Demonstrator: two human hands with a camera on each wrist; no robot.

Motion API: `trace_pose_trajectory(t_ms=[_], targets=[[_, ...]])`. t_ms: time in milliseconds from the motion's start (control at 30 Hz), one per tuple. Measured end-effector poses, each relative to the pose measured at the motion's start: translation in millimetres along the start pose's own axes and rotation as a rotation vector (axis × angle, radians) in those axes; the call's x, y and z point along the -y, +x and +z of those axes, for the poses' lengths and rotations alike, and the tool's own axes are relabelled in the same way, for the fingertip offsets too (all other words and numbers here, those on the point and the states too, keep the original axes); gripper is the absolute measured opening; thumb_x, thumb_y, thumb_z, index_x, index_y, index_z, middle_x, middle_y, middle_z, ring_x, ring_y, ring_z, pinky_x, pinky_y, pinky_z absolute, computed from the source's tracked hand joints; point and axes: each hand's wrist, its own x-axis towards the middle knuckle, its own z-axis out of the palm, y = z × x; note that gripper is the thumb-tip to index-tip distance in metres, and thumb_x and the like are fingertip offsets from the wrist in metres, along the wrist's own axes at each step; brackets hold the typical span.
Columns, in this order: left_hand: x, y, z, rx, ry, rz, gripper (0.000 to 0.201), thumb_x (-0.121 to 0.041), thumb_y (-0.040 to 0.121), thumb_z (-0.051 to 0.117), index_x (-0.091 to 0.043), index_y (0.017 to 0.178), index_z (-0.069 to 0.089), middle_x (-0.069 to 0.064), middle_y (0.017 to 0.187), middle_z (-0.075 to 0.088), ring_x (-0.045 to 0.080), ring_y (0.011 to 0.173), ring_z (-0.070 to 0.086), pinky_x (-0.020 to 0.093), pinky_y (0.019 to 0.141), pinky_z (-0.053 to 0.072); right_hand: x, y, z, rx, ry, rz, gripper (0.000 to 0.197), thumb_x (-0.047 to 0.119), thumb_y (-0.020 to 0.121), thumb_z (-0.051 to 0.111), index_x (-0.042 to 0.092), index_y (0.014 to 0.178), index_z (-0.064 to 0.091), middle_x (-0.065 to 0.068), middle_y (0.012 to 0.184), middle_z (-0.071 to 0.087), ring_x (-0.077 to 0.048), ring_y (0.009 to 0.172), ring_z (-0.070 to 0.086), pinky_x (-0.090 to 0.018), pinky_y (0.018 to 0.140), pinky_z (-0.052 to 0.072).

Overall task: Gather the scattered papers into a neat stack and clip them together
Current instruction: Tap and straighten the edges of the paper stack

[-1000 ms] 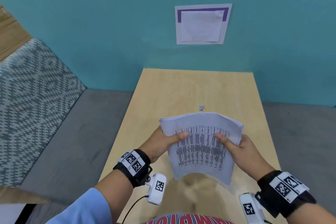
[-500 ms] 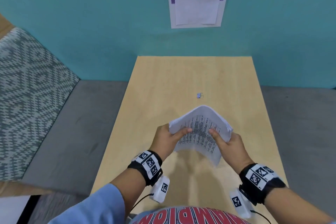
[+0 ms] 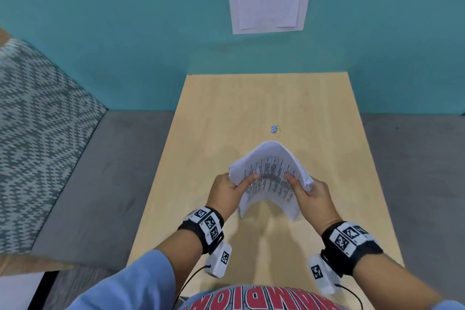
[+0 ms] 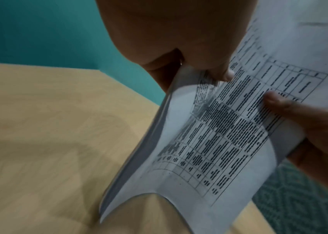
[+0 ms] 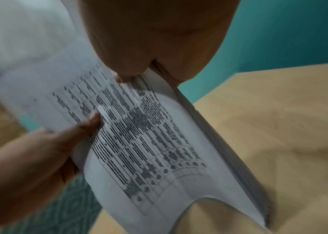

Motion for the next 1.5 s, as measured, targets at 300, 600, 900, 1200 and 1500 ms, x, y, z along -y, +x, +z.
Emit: trace_pose_trajectory(t_ms=[300, 600, 900, 1200, 1500], targets=[[10.9, 12.9, -0.3, 0.015, -0.032, -0.013, 0.084, -0.079, 0.063, 0.084, -0.002, 0.095, 0.075, 0.021, 0.087, 0.078, 0.018, 0.071, 0.064, 0.051, 0.078, 0.061, -0.5, 9.7, 0.1, 0.0, -0.034, 0.04, 0.024, 0.031, 0.099, 0.07, 0.025, 0.075, 0.072, 0.016, 0.061, 0.071, 0.002, 0.059, 0.063, -0.021, 0.064, 0.049], [-16.2, 38.9, -45.1, 0.245, 0.116, 0.033, 0.07, -0.065, 0.067, 0.09, -0.006, 0.103, 0.077, 0.017, 0.109, 0.081, 0.028, 0.1, 0.079, 0.05, 0.098, 0.061, 19.4, 34.4, -22.7, 0.184, -0.029, 0.13, 0.026, 0.038, 0.092, 0.074, 0.015, 0.102, 0.078, -0.005, 0.1, 0.083, -0.02, 0.095, 0.079, -0.05, 0.096, 0.06], [-59.4, 30.5, -75.6, 0.399, -0.059, -0.015, 0.029, -0.035, 0.092, 0.076, -0.023, 0.118, 0.079, -0.008, 0.12, 0.08, 0.009, 0.112, 0.075, 0.034, 0.107, 0.054, 56.1, 45.8, -34.5, 0.493, 0.285, 0.233, 0.044, 0.021, 0.092, 0.07, 0.017, 0.136, 0.067, -0.003, 0.131, 0.075, -0.024, 0.12, 0.072, -0.047, 0.101, 0.059], [-57.3, 22.8, -61.1, 0.223, -0.311, -0.078, 0.051, -0.047, 0.091, 0.07, -0.012, 0.127, 0.074, 0.005, 0.122, 0.081, 0.026, 0.116, 0.076, 0.047, 0.108, 0.056, 50.3, 54.2, -23.8, 0.505, 0.425, 0.323, 0.044, 0.015, 0.096, 0.065, 0.013, 0.14, 0.064, -0.01, 0.136, 0.072, -0.031, 0.127, 0.067, -0.056, 0.104, 0.054], [-51.2, 9.7, -51.6, 0.001, -0.332, 0.127, 0.012, -0.018, 0.088, 0.081, -0.023, 0.099, 0.079, -0.008, 0.095, 0.083, 0.008, 0.092, 0.077, 0.032, 0.086, 0.063, 61.5, 27.8, -13.2, 0.197, 0.158, -0.037, 0.025, 0.026, 0.091, 0.078, 0.035, 0.113, 0.075, 0.022, 0.106, 0.08, 0.003, 0.102, 0.074, -0.022, 0.093, 0.056]])
